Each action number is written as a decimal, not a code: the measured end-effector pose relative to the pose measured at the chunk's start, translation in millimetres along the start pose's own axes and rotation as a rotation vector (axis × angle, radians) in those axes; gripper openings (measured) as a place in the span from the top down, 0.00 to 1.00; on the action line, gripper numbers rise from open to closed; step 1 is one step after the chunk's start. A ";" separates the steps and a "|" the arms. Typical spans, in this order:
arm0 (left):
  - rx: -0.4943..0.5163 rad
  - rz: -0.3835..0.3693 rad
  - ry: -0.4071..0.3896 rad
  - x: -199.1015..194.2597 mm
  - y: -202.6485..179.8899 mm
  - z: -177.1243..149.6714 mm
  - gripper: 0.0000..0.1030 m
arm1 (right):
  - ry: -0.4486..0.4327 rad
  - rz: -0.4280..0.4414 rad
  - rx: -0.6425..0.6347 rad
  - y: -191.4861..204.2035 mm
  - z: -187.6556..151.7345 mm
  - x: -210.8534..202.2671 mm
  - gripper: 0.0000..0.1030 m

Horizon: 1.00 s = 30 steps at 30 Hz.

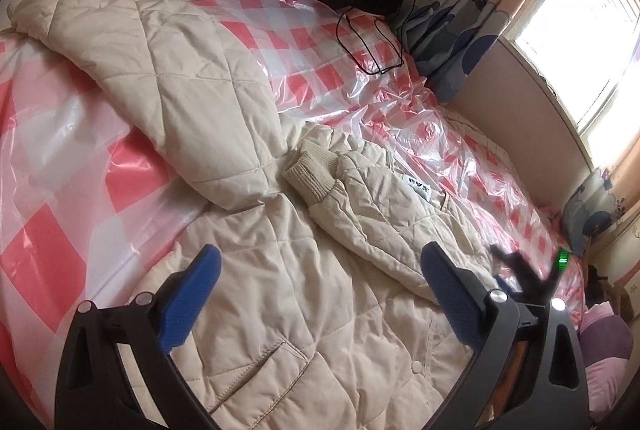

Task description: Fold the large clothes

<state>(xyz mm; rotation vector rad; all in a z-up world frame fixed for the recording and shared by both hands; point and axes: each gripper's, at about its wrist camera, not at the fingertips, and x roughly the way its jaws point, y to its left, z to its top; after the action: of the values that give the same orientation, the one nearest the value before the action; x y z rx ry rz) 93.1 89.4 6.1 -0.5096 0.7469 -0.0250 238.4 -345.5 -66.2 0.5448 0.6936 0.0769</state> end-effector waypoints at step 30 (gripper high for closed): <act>-0.276 0.041 -0.305 -124.5 151.9 107.3 0.07 | 0.055 0.252 -0.137 127.8 -159.8 -144.4 0.07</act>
<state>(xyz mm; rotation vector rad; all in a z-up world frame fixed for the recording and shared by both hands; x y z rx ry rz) 47.7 294.3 83.9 -0.7422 0.4622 0.1931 40.9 -198.9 -19.0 0.4978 0.6651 0.3736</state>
